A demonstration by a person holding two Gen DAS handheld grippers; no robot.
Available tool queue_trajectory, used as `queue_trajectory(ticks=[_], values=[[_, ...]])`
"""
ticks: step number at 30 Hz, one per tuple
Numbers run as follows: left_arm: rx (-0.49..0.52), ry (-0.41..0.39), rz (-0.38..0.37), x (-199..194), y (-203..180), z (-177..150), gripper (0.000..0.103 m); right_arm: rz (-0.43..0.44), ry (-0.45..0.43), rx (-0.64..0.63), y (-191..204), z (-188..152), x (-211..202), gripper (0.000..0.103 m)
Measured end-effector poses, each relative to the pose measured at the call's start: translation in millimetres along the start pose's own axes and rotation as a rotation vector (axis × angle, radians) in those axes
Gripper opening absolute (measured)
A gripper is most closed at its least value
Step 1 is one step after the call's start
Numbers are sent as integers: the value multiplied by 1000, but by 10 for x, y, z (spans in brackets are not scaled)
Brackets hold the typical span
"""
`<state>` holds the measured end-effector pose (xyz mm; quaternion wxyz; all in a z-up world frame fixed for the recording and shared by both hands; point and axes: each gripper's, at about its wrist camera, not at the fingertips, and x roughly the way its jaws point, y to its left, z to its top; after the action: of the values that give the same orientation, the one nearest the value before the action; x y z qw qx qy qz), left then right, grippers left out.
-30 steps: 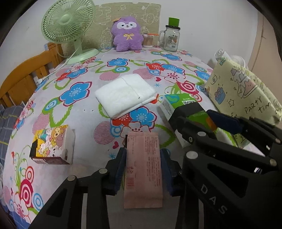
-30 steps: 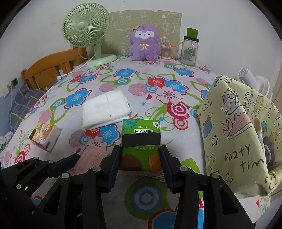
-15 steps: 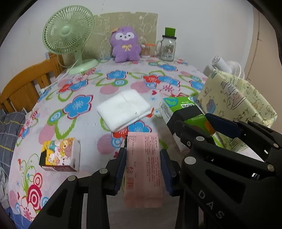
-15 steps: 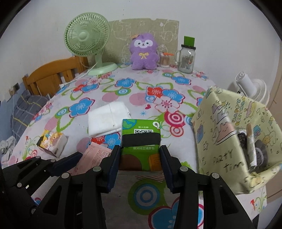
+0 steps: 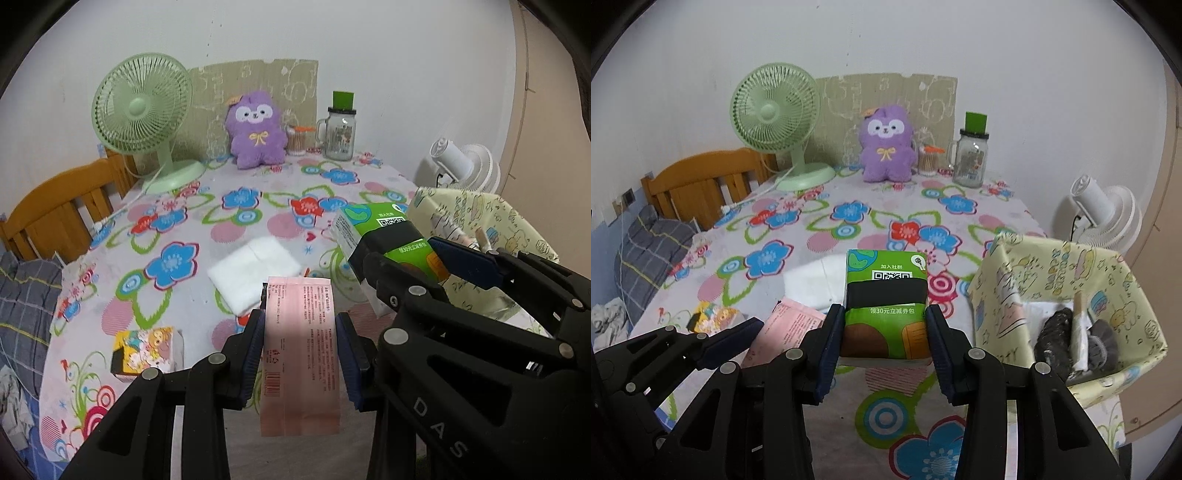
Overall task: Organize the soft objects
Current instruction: 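Carry the green packet and pink packet over the yellow box with both grippers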
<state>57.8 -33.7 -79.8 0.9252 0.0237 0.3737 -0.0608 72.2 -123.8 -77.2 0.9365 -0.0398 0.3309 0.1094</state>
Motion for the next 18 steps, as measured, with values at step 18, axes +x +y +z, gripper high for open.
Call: queue_trajectory(ticks=[18], values=[[36, -61, -7, -262, -196, 302, 39, -7, -65, 26, -188, 254, -331, 48]])
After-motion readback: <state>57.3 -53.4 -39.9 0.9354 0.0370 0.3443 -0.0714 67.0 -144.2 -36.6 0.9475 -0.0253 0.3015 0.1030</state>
